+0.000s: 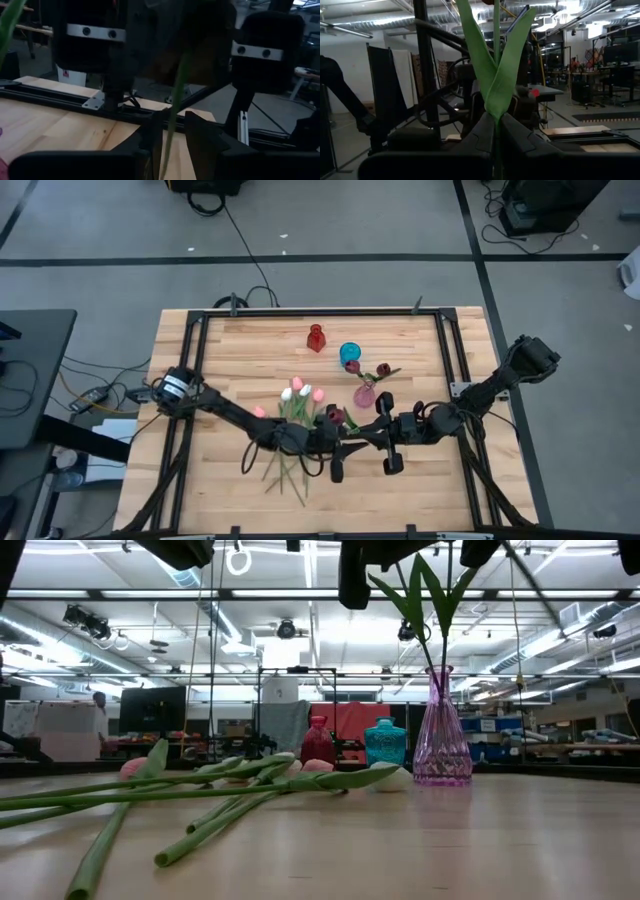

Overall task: Sort flowers into vase by color
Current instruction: Put the red tulip into the pink vase

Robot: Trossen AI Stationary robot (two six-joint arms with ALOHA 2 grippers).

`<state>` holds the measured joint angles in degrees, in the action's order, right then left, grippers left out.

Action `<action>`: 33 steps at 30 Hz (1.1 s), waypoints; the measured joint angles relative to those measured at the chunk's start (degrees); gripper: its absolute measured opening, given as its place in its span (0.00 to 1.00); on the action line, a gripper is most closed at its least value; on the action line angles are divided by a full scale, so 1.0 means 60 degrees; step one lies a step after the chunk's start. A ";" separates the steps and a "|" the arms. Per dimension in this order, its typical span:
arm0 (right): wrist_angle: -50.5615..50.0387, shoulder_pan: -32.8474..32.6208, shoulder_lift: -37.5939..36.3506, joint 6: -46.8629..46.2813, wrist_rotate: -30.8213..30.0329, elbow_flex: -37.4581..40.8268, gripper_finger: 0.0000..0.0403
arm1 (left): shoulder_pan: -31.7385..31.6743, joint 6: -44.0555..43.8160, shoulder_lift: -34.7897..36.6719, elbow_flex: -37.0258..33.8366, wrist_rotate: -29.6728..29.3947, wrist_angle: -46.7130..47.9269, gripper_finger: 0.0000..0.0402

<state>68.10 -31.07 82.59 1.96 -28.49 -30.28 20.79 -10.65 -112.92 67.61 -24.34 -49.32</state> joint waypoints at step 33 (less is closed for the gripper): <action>-0.4821 -0.1067 -0.1133 -0.1591 -0.2434 -0.0452 0.35 | -0.0064 -0.1987 0.0160 0.0000 0.0878 0.3469 0.00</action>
<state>39.17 -37.47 75.79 -7.59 -43.10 -32.99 20.40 -22.57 -111.96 67.61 -19.07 -28.51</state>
